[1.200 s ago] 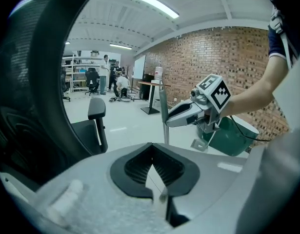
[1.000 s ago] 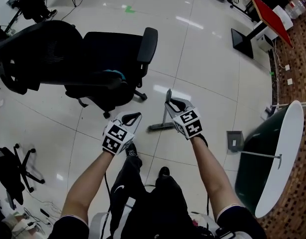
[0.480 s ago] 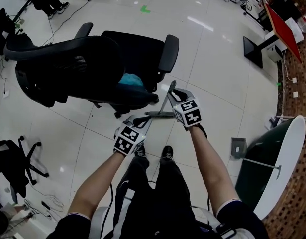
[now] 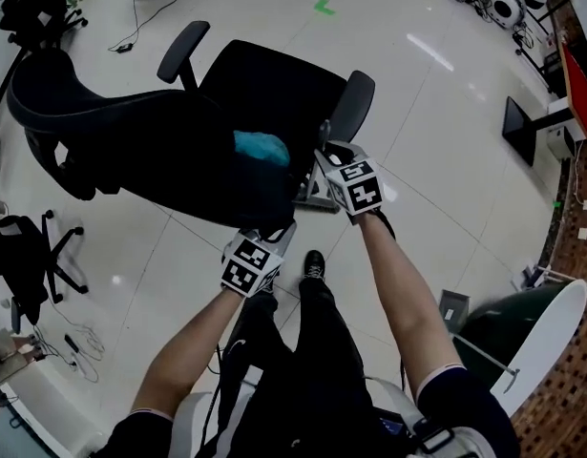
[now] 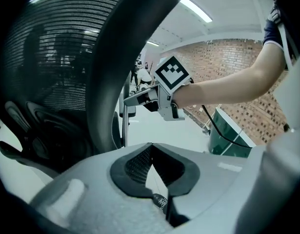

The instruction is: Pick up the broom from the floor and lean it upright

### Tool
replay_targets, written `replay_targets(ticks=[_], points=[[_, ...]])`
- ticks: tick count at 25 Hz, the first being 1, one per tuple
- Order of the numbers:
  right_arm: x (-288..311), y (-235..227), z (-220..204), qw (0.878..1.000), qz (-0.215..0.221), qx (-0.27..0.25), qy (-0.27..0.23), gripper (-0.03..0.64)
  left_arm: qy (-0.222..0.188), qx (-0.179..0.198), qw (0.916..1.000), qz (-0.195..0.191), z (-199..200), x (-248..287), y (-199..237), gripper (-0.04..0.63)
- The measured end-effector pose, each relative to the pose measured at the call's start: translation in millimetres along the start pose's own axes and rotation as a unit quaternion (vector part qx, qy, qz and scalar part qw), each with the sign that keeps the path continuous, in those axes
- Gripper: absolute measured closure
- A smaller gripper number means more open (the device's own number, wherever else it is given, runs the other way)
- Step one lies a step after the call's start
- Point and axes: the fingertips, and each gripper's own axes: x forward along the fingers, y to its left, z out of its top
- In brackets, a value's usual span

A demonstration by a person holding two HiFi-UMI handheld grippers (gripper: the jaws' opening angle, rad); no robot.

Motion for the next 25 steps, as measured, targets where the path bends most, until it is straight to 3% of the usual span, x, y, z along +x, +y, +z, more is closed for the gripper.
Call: replay_targets(ticks=[10,18,25], points=[[52,-2,21,0.998,0.047,-0.032,0.02,0.528,-0.01,-0.049,0.9977,0.046,4,11,8,0.597],[56,-9,29,0.997,0.046,-0.052,0.036,0.501,-0.006,-0.06,0.9966,0.057,2,14,8,0.597],[54,-34,46,0.999,0.031,-0.04,0.012,0.483,-0.012,-0.06,0.9969,0.05,12,24,4,0.597]])
